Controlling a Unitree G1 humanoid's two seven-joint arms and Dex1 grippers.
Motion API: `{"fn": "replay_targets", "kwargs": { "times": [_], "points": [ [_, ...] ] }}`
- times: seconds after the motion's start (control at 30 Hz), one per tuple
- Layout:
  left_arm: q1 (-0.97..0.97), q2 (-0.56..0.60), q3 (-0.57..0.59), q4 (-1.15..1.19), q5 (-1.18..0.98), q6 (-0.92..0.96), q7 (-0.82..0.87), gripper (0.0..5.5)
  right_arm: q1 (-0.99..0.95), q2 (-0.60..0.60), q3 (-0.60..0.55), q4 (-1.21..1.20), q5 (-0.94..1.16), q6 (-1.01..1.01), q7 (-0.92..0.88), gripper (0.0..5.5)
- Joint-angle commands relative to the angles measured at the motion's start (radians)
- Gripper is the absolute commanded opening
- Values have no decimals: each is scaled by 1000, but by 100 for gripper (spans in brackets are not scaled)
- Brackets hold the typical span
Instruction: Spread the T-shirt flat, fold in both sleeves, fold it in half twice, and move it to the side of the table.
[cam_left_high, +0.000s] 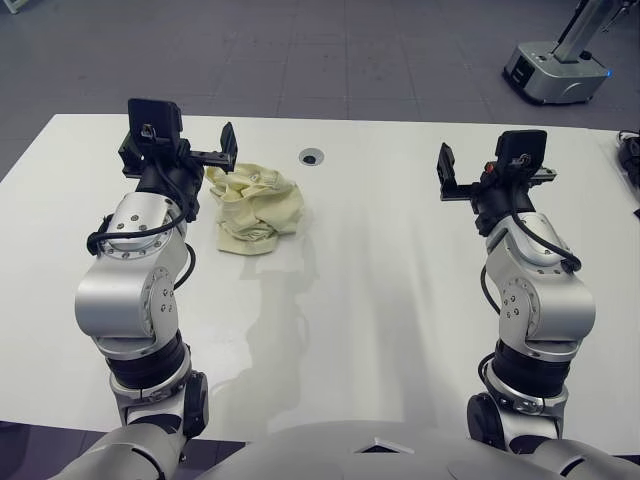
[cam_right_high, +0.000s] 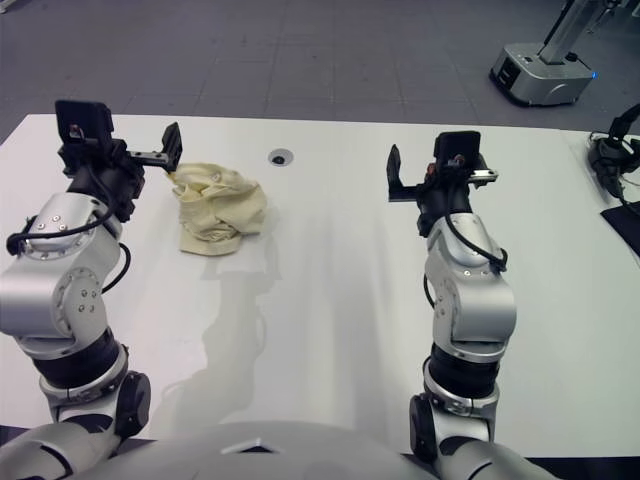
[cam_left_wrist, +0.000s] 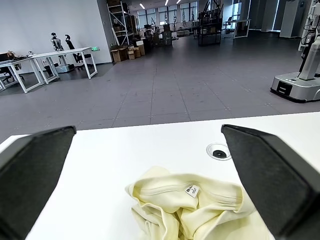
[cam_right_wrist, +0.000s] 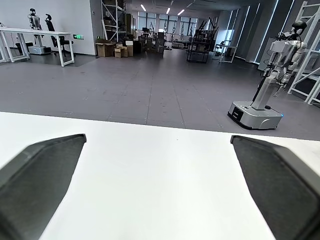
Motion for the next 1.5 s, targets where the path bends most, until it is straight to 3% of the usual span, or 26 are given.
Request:
{"fn": "replay_targets", "kwargs": {
  "times": [0.03,1.5],
  "points": [
    [-4,10,-6,2,15,3,3,540,-1,-9,6,5,-4,8,1,537],
    [-4,18,-20,32,42,-19,-6,540,-15,-6,7,27,0,-13,-5,537]
  ]
}}
